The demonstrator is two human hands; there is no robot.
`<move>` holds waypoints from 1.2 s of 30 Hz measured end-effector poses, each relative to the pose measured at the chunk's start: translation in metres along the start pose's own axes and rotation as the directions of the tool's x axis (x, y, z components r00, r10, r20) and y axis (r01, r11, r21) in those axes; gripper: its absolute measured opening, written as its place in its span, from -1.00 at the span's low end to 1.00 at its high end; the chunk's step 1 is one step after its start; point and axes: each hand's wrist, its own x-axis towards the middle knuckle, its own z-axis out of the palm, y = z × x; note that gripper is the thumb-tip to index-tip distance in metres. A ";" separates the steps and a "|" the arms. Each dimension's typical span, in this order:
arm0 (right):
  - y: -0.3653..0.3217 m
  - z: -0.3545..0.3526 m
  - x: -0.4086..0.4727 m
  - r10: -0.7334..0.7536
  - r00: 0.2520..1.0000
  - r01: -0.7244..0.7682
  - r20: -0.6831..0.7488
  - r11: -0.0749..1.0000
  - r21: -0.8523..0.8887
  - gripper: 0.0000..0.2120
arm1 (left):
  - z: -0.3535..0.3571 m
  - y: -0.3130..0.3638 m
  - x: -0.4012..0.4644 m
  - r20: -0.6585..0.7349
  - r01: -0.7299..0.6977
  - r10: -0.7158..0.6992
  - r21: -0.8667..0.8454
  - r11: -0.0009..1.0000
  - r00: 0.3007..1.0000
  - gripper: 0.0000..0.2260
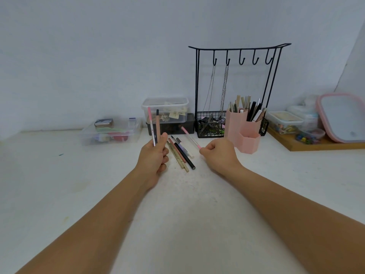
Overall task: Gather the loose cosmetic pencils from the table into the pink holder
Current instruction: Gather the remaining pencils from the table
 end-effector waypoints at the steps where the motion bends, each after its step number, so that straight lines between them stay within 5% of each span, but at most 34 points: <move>1: -0.001 0.000 -0.002 0.021 0.999 -0.017 -0.030 0.992 0.125 -0.67 | 0.000 0.000 0.000 0.002 0.005 -0.005 -0.010 1.000 1.000 -0.77; 6: -0.025 0.011 -0.020 0.072 0.991 -0.129 0.117 0.771 0.624 -0.80 | 0.006 -0.002 -0.002 0.046 0.015 -0.011 -0.082 0.997 0.999 -0.74; 14: -0.041 0.034 -0.044 -0.084 0.985 -0.044 0.151 0.720 0.693 -0.80 | 0.012 -0.002 -0.006 0.080 0.015 0.002 -0.208 0.978 0.997 -0.67; 26: -0.030 0.039 -0.041 -0.184 0.972 0.077 0.146 0.837 0.542 -0.85 | 0.014 -0.008 -0.002 0.157 0.032 0.003 -0.220 0.975 0.988 -0.68; 33: -0.025 0.030 -0.026 -0.301 0.950 0.311 -0.077 0.928 0.205 -0.91 | 0.005 -0.002 0.006 -0.035 -0.049 0.045 -0.119 0.992 0.998 -0.66; 36: -0.011 0.015 -0.010 -0.269 0.958 0.281 -0.102 0.951 0.130 -0.93 | -0.002 0.001 0.009 -0.075 -0.050 0.044 -0.073 0.996 0.996 -0.66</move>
